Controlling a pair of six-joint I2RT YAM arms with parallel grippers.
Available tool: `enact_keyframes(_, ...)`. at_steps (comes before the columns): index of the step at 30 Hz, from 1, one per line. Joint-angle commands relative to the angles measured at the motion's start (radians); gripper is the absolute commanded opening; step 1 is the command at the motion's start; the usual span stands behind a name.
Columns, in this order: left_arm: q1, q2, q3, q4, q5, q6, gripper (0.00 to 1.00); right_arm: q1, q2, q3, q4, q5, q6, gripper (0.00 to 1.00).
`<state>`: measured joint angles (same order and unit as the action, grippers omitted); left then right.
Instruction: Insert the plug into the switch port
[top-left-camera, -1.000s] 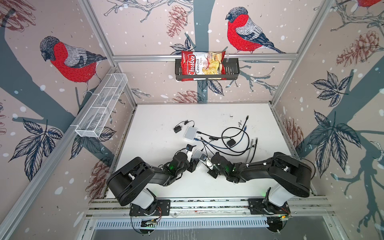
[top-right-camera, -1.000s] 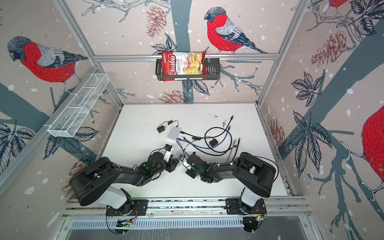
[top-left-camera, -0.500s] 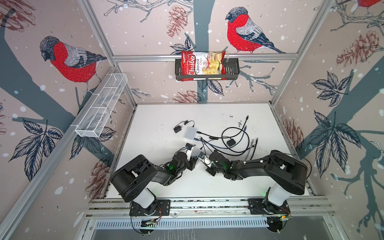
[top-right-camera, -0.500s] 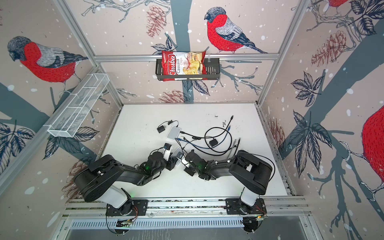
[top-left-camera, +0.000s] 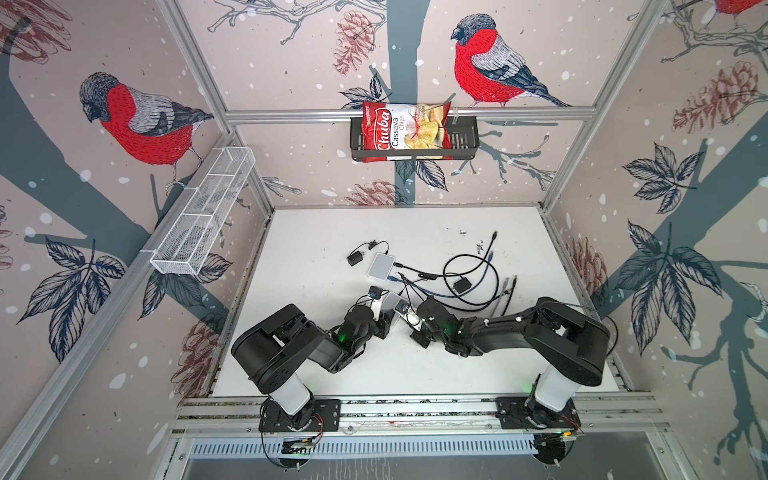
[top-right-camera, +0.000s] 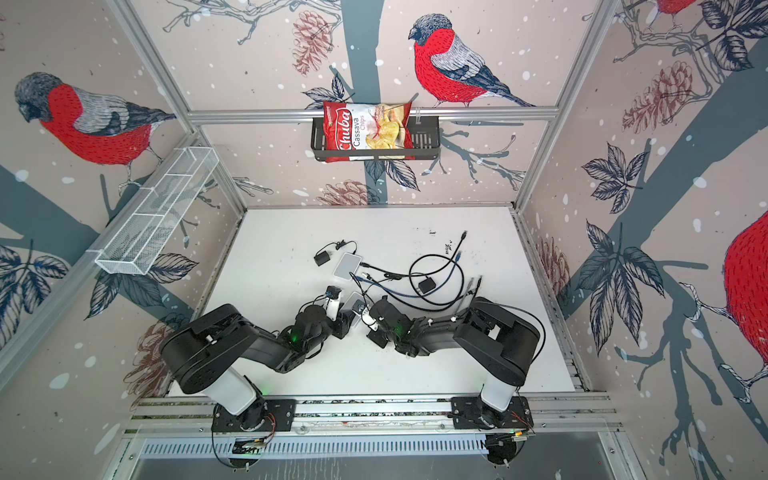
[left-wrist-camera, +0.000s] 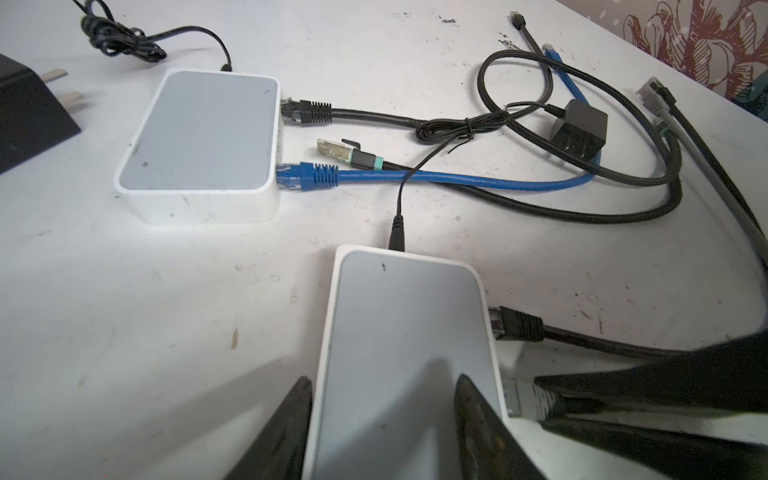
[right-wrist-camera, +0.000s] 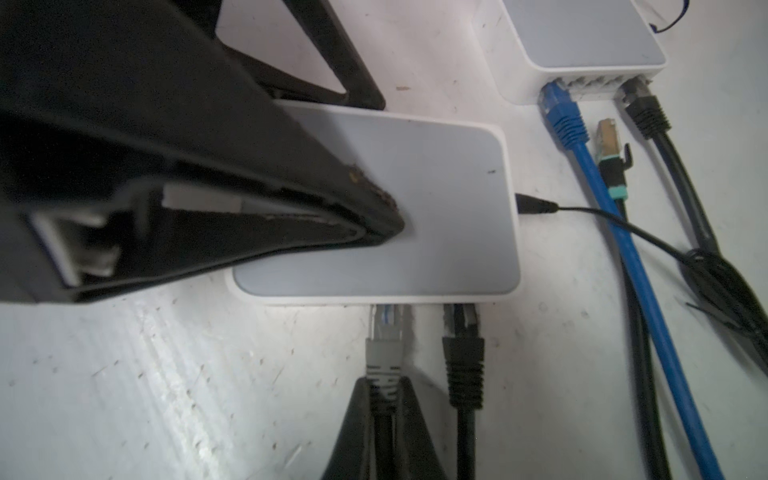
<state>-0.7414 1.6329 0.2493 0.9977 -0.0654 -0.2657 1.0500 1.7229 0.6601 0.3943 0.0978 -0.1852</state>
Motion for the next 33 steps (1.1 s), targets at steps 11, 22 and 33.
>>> enact_keyframes(11,-0.023,-0.061,0.004,-0.059,0.578,-0.048,0.71,0.005,-0.027,-0.039,0.317,-0.134,0.014,0.04)
enact_keyframes(22,0.022,-0.13,-0.019,-0.093,0.507,-0.055,0.97,0.01,-0.025,-0.096,0.266,-0.102,0.029,0.13)
enact_keyframes(33,0.094,-0.259,-0.038,-0.206,0.35,-0.097,0.97,0.009,-0.052,-0.106,0.189,-0.069,0.034,0.4)
